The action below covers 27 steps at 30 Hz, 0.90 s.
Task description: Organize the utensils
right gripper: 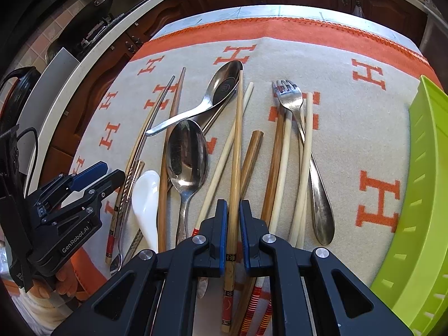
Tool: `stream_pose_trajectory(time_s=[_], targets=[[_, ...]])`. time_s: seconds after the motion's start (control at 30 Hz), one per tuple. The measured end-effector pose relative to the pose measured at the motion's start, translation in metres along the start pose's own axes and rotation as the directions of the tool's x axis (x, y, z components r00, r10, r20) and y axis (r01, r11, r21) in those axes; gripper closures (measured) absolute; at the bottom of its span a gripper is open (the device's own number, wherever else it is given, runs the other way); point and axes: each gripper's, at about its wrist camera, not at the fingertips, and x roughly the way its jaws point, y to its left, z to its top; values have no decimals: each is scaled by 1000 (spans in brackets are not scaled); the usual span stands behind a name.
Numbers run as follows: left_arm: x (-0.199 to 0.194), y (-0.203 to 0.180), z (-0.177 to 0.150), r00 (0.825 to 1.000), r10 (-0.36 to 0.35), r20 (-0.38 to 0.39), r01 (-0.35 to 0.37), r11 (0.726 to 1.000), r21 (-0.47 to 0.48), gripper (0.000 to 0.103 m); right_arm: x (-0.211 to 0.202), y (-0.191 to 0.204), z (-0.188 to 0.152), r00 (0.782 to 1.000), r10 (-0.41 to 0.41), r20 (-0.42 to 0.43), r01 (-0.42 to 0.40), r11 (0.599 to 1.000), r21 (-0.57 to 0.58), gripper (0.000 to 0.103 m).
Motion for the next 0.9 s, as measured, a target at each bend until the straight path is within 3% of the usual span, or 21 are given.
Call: stream_pose_trajectory(time_s=[0.13, 0.4, 0.5, 0.57, 0.63, 0.9], targets=[[9, 1, 1, 999, 19, -45, -19, 1000, -3, 65, 1, 0, 0, 1000, -1, -1, 1, 1000, 4, 94], [9, 9, -1, 1000, 0, -20, 0, 1000, -29, 62, 1, 0, 0, 1000, 0, 1, 0, 1000, 6, 94], [9, 9, -2, 1000, -17, -14, 17, 999, -31, 69, 1, -1, 0, 1000, 5, 4, -5, 1000, 11, 94], [8, 6, -2, 1000, -18, -10, 18, 1000, -25, 87, 2, -2, 0, 1000, 8, 7, -8, 1000, 16, 94], [8, 3, -2, 1000, -14, -9, 14, 1000, -18, 98, 2, -2, -1, 1000, 8, 10, -9, 1000, 17, 94], [-1, 7, -3, 1000, 2, -21, -3, 998, -57, 99, -10, -6, -6, 999, 37, 38, -39, 998, 57, 96]])
